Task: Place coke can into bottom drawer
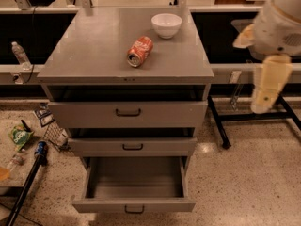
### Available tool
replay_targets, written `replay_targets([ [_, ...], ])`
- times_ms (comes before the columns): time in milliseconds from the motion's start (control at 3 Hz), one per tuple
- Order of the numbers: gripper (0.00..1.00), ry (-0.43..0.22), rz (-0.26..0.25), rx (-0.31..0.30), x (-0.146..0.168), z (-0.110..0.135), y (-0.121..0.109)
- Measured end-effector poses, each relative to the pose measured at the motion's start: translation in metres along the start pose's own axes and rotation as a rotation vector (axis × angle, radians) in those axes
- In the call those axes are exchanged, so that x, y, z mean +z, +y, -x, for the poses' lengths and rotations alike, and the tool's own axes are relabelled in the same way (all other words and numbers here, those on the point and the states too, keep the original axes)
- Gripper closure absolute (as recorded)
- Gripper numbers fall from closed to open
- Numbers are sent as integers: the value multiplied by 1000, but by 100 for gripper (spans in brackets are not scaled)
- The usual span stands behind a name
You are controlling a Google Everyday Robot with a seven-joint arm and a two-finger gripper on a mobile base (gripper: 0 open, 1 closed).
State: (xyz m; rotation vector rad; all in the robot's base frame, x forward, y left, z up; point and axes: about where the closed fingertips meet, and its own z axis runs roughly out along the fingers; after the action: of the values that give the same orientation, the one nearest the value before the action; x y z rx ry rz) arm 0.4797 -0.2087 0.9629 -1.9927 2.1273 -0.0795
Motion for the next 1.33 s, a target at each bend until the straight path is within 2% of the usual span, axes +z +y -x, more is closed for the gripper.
replay_targets([
  [333, 0, -15, 46, -236, 39, 37, -72],
  [667, 0, -74, 43, -455, 65, 85, -121],
  [1000, 0, -112, 57, -640, 86, 133, -137],
  [1333, 0, -121, 19, -651, 89, 140, -146],
])
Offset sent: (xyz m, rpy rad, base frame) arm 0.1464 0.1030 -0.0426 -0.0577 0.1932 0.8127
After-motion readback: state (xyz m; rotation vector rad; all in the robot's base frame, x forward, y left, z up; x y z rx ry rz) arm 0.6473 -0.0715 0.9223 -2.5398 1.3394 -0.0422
